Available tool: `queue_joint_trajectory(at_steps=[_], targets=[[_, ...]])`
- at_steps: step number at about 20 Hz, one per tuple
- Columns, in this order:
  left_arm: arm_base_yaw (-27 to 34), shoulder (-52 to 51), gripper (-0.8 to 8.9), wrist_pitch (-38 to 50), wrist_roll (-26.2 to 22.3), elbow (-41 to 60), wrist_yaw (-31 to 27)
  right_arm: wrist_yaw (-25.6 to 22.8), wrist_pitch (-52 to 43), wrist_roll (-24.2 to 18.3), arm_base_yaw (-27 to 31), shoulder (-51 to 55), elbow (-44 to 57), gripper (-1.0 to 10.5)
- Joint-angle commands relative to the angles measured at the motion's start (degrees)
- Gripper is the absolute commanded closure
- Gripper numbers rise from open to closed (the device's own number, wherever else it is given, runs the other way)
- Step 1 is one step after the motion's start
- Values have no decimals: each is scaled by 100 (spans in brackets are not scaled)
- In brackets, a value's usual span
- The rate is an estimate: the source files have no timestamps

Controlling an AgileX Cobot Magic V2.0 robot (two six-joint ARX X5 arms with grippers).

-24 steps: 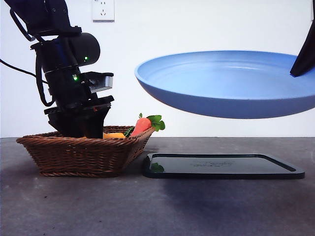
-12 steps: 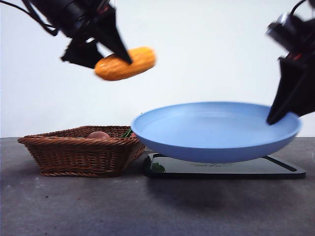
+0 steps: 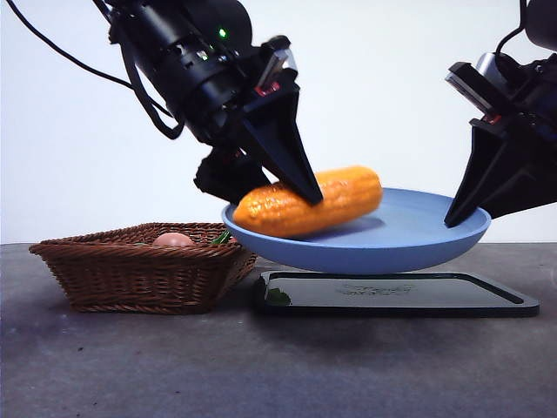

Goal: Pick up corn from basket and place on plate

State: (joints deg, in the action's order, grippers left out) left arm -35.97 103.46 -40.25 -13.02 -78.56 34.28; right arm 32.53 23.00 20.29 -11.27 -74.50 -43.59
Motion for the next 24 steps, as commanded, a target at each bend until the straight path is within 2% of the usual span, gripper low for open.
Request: queue_joint_trajectory(at_steps=[1, 3, 5, 11, 16, 24], targets=[[-72, 149, 610, 11, -136, -87, -2, 70, -66, 46, -9, -50, -120, 945], [-81, 149, 519, 26, -131, -87, -2, 70, -59, 28, -9, -50, -120, 945], [-76, 149, 472, 13, -96, -87, -2, 70, -59, 26, -9, -50, -120, 945], [-68, -24, 473, -216, -85, -227, 42, 26, -44, -17, 28, -149, -120, 945], [-50, -229, 473, -905, -111, -916, 39, 26, -90, -103, 358, -522, -247, 945], [-31, -435, 475, -1401, -109, -1375, 42, 24, -26, -275, 896, -2026, -1502, 945]])
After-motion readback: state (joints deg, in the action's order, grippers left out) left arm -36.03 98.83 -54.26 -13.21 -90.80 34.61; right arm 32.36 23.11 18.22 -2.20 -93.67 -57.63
